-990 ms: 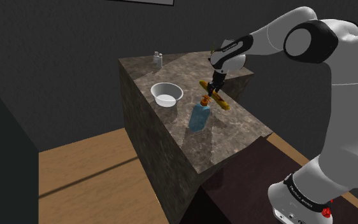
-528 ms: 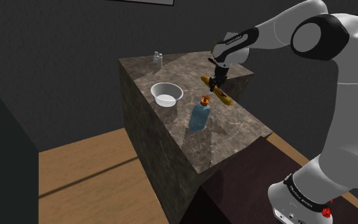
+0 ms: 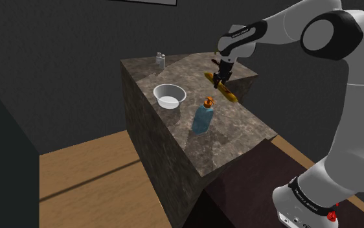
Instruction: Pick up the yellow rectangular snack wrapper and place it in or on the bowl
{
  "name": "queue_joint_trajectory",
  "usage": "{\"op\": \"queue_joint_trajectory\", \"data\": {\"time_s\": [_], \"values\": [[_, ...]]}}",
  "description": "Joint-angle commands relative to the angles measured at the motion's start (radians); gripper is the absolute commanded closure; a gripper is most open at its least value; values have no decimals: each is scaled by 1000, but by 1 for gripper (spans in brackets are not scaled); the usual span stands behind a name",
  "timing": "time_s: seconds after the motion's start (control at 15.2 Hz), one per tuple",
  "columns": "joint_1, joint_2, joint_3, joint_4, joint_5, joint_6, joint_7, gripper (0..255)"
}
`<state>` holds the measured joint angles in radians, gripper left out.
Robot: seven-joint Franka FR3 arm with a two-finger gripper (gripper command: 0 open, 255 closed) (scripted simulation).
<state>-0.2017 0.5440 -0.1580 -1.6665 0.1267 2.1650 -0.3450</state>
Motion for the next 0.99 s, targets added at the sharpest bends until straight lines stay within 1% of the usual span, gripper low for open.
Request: {"op": "queue_joint_trajectory", "data": {"time_s": [0.0, 0.26, 0.53, 0.73, 0.92], "values": [[22, 6, 7, 17, -3, -10, 31, 255], [76, 55, 25, 99, -7, -40, 110, 255], [127, 118, 41, 208, -11, -82, 185, 255], [163, 178, 52, 311, -14, -123, 240, 255], [197, 251, 63, 439, -17, -175, 293, 255]]}}
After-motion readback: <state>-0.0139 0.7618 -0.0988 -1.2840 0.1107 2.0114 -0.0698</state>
